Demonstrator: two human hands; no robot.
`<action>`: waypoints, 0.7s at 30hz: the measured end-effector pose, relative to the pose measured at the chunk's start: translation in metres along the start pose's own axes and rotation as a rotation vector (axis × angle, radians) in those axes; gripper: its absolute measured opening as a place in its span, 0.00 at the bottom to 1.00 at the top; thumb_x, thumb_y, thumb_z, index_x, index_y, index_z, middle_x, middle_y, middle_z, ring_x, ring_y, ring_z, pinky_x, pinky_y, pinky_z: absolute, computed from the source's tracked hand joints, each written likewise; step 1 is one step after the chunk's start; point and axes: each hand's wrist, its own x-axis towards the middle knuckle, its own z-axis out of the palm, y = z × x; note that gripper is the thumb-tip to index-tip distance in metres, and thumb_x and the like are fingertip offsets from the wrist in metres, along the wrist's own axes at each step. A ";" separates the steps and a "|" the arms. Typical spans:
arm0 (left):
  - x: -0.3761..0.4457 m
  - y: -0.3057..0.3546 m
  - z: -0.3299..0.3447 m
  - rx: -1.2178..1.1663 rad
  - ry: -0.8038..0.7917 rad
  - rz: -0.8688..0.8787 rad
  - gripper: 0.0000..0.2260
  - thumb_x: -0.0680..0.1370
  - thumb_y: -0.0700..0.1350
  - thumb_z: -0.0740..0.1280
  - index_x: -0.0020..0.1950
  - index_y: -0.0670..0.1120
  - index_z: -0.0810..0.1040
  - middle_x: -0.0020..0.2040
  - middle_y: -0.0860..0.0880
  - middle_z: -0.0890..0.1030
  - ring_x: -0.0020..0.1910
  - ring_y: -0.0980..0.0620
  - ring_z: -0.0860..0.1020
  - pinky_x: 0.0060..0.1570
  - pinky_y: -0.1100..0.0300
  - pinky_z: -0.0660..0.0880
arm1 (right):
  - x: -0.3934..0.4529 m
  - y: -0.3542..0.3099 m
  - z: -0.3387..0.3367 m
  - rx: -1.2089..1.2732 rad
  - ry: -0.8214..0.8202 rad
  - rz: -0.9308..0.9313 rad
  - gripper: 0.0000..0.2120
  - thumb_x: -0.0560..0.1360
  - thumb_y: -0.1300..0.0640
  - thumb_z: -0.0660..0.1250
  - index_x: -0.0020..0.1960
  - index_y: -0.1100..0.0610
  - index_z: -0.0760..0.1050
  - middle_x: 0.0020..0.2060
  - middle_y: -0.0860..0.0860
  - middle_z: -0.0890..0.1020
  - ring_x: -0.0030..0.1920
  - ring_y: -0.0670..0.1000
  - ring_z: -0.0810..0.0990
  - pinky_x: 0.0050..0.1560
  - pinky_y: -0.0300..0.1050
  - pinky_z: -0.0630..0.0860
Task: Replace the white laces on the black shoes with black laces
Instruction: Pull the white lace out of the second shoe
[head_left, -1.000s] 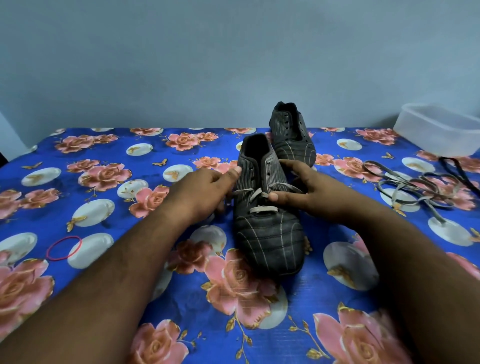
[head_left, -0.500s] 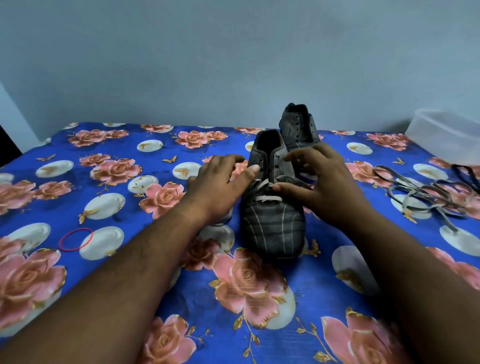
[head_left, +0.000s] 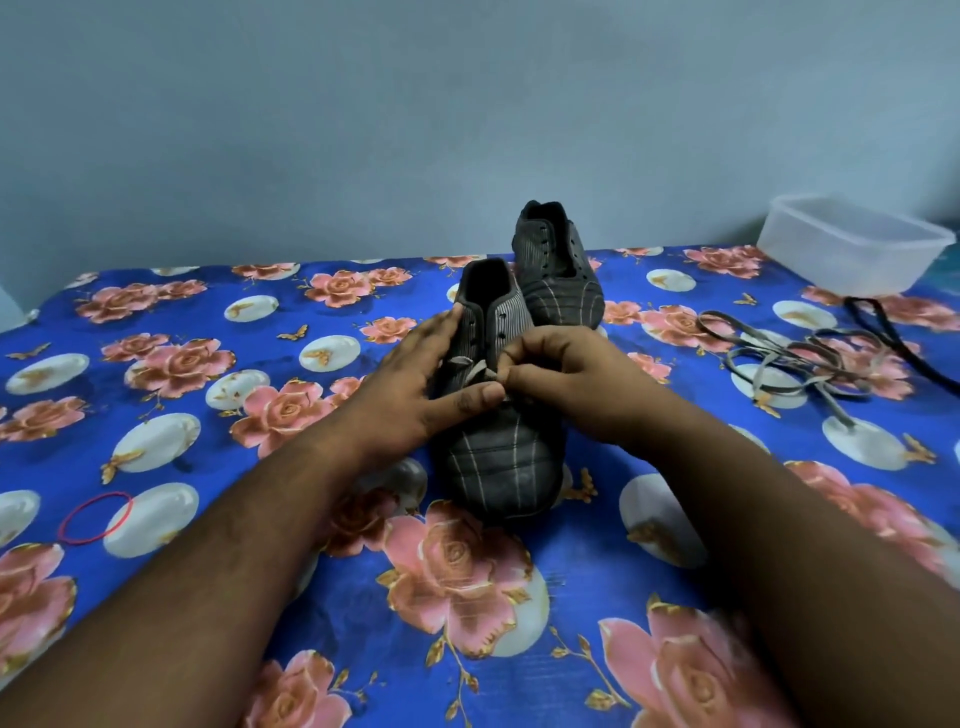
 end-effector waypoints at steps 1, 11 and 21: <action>0.000 0.001 0.000 -0.007 0.004 0.000 0.50 0.65 0.74 0.65 0.82 0.59 0.50 0.82 0.57 0.53 0.75 0.68 0.48 0.75 0.64 0.49 | -0.002 -0.001 -0.002 0.068 -0.022 0.019 0.10 0.80 0.67 0.64 0.43 0.57 0.77 0.31 0.44 0.78 0.32 0.39 0.74 0.33 0.30 0.69; -0.002 0.000 -0.002 -0.014 -0.007 -0.016 0.51 0.64 0.76 0.63 0.82 0.61 0.50 0.82 0.58 0.54 0.74 0.67 0.49 0.76 0.60 0.50 | 0.001 0.001 -0.004 -0.135 0.133 -0.151 0.00 0.75 0.58 0.75 0.46 0.54 0.85 0.36 0.47 0.86 0.38 0.41 0.82 0.39 0.33 0.75; 0.000 -0.003 -0.001 0.004 -0.023 -0.035 0.52 0.62 0.78 0.61 0.82 0.62 0.48 0.82 0.58 0.53 0.80 0.61 0.48 0.80 0.50 0.51 | -0.001 -0.002 -0.003 0.125 0.039 -0.025 0.10 0.73 0.50 0.72 0.45 0.57 0.79 0.33 0.44 0.81 0.34 0.39 0.77 0.35 0.32 0.72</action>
